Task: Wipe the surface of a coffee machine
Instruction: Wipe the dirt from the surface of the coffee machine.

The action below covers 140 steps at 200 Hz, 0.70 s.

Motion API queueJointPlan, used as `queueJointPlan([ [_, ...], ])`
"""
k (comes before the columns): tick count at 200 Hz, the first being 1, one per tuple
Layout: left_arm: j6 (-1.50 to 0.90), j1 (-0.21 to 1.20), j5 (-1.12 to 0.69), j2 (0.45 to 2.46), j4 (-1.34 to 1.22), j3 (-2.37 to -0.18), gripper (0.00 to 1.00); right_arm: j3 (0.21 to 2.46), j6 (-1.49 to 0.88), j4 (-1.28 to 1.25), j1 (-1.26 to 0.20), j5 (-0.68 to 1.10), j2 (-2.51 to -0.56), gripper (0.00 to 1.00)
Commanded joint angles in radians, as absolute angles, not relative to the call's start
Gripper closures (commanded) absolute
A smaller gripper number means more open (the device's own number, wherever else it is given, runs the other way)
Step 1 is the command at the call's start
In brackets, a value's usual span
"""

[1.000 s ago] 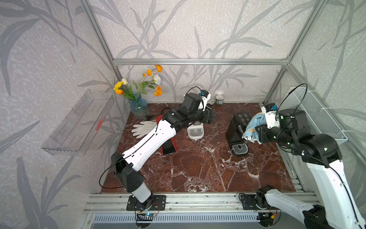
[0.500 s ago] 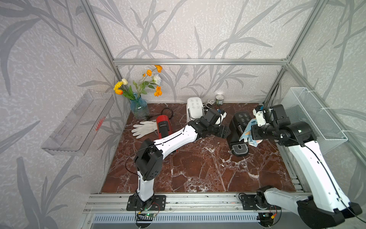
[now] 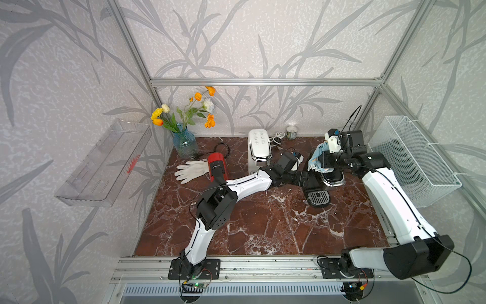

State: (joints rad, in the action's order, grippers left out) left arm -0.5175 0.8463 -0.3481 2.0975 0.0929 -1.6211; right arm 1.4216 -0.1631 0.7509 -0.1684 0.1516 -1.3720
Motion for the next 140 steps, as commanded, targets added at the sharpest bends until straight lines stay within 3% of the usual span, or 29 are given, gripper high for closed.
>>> queueJointPlan([
  [1,-0.563,0.852,-0.361,2.105,0.035,-1.655,0.26,1.386,-0.159,0.728,-0.151,0.166,-1.448,1.00],
  [44,-0.617,0.859,-0.338,2.161,0.004,-1.667,0.27,1.392,-0.178,0.668,-0.117,0.228,-1.466,1.00],
  [81,-0.629,0.859,-0.313,2.183,0.018,-1.690,0.27,1.404,-0.185,0.675,0.002,0.350,-1.400,1.00],
  [109,-0.628,0.858,-0.303,2.193,0.029,-1.703,0.27,1.348,-0.186,0.665,0.055,0.332,-1.334,1.00],
  [140,-0.622,0.856,-0.300,2.200,0.055,-1.728,0.27,1.248,-0.283,0.555,0.133,0.517,-1.342,1.00],
])
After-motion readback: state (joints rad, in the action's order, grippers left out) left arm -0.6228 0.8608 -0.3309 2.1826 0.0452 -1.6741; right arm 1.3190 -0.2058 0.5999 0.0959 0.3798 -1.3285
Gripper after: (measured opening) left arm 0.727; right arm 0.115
